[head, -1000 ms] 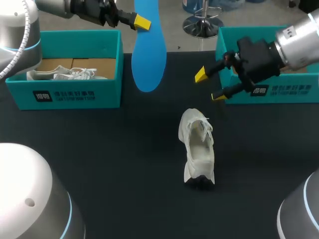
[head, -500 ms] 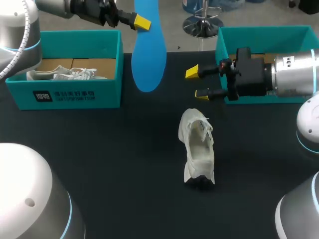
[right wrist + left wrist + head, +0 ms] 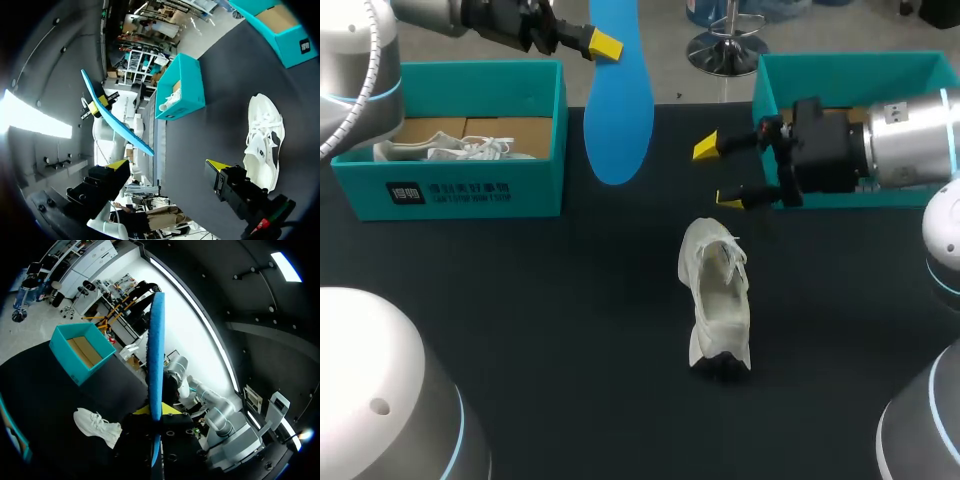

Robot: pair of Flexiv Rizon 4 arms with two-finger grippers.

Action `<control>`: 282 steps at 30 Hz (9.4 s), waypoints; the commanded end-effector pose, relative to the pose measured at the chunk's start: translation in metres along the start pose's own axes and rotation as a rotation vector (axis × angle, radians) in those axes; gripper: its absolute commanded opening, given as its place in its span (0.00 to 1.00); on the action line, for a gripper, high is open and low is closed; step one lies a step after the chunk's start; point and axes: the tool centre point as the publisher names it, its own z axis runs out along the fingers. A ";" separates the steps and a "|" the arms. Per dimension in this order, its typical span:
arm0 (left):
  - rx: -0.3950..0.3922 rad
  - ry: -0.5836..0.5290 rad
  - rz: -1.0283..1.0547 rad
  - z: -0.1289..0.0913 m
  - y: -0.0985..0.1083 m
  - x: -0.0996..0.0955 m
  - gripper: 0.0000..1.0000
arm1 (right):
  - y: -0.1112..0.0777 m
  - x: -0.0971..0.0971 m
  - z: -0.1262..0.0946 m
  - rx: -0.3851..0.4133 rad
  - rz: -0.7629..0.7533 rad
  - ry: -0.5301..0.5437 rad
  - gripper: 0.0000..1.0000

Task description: Take the shoe out of the shoebox, open the shoe tongue, remove and reinsert the insole, then place the shoe into the shoebox

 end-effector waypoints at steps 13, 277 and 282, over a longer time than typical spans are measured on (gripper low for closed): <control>0.001 0.000 0.001 0.000 0.001 0.000 0.00 | 0.018 0.023 0.008 0.230 0.347 0.607 1.00; -0.156 -0.320 2.159 0.054 0.105 0.044 1.00 | 0.009 0.023 -0.006 0.236 0.422 0.383 0.00; -0.316 -0.162 2.253 0.032 0.084 0.048 1.00 | 0.009 0.023 -0.006 0.236 0.422 0.383 0.00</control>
